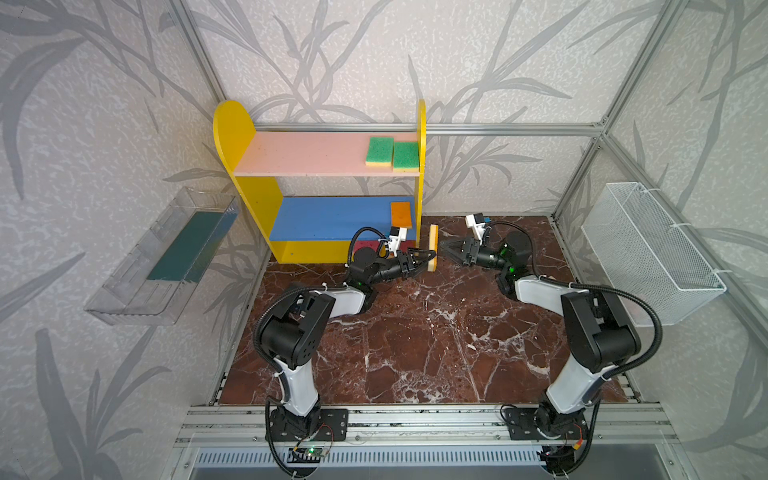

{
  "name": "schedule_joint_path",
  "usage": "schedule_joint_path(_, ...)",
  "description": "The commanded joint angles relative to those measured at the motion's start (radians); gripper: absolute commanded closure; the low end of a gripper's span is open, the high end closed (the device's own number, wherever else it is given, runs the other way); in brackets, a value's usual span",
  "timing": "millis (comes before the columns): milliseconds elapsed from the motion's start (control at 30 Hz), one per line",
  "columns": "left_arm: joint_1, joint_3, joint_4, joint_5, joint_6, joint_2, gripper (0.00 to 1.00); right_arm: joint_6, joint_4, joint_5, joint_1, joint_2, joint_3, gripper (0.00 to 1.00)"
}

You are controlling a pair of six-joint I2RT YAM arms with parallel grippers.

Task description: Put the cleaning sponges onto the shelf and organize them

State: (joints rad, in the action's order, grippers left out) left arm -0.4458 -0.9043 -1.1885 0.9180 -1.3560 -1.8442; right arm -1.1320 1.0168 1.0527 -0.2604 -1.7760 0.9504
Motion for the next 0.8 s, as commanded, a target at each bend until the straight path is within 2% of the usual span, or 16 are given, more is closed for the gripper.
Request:
schedule_joint_path(0, 0.002, -0.032, -0.065, 0.043, -0.04, -0.019, 0.36, -0.049, 0.091, 0.027, -0.014, -0.024, 0.048, 0.01)
schedule_joint_path(267, -0.001, -0.053, -0.058, 0.05, -0.044, -0.035, 0.36, -0.054, 0.06, 0.033, -0.04, -0.07, 0.11, 0.0)
schedule_joint_path(500, -0.01, -0.051, -0.058, 0.054, -0.04, -0.037, 0.37, -0.065, 0.056, 0.02, -0.04, -0.098, 0.129, 0.09)
schedule_joint_path(567, -0.009, -0.042, -0.057, 0.056, -0.034, -0.027, 0.37, -0.061, 0.047, 0.02, -0.039, -0.109, 0.13, 0.09)
schedule_joint_path(667, -0.009, -0.04, -0.04, 0.057, -0.022, -0.013, 0.37, -0.061, 0.062, 0.021, -0.04, -0.114, 0.122, 0.01)
schedule_joint_path(767, -0.009, -0.045, -0.023, 0.058, -0.012, -0.009, 0.37, -0.06, 0.066, 0.026, -0.043, -0.108, 0.118, 0.01)
